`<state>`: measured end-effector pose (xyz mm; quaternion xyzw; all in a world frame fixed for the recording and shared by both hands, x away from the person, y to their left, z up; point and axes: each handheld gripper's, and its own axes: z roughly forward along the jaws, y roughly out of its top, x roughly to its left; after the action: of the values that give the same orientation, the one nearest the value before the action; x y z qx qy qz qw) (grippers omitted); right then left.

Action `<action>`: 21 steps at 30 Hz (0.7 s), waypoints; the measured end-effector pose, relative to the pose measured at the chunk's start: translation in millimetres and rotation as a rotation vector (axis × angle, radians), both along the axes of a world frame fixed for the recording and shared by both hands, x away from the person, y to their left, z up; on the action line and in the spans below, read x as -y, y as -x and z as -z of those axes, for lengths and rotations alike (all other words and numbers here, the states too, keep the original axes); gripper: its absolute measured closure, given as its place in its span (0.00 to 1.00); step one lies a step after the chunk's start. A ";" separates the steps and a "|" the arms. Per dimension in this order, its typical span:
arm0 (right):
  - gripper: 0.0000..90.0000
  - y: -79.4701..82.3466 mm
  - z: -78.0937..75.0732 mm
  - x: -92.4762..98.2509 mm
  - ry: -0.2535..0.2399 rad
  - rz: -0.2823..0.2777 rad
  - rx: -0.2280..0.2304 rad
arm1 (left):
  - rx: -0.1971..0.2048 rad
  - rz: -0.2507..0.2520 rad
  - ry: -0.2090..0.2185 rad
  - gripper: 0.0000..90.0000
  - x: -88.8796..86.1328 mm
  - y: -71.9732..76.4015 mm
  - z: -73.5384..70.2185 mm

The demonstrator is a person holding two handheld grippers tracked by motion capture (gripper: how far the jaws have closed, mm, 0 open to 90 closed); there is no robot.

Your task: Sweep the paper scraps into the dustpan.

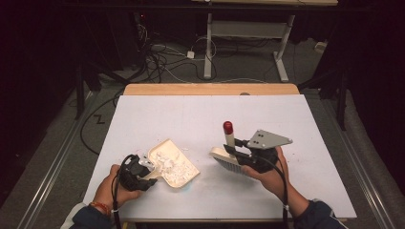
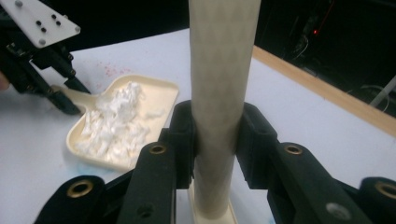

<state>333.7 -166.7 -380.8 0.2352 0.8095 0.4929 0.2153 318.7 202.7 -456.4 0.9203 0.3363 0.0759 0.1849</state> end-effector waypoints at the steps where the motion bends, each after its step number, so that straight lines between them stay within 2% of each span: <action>1: 0.79 -1.4 0.0 -6.8 0.001 -0.007 0.010 | -0.001 0.001 0.001 0.70 -0.1 -0.1 0.0; 5: 0.79 -4.8 0.9 -35.1 -0.014 -0.052 0.020 | -0.003 0.003 0.001 0.70 0.2 -0.6 0.1; 7: 0.79 -6.4 0.2 -47.0 -0.037 -0.071 0.016 | -0.003 0.004 0.004 0.70 -0.1 -0.8 0.2; 10: 0.79 -6.1 -4.0 -59.2 -0.085 -0.114 0.023 | -0.003 0.005 0.004 0.70 -0.1 -0.7 0.3; 12: 0.79 -4.9 -6.6 -63.4 -0.095 -0.126 0.033 | -0.005 0.005 0.006 0.70 -0.6 -1.0 0.3; 17: 0.79 -3.4 -14.0 -60.0 -0.095 -0.115 0.047 | 0.000 0.005 0.007 0.70 -0.6 -0.4 0.5; 21: 0.79 0.8 -24.1 -34.2 -0.096 -0.091 0.043 | -0.002 0.008 0.008 0.70 -1.0 -0.8 0.4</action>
<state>332.9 -132.5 -356.7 0.1977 0.7899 0.5454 0.1988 319.5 203.7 -456.8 0.9210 0.3333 0.0728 0.1883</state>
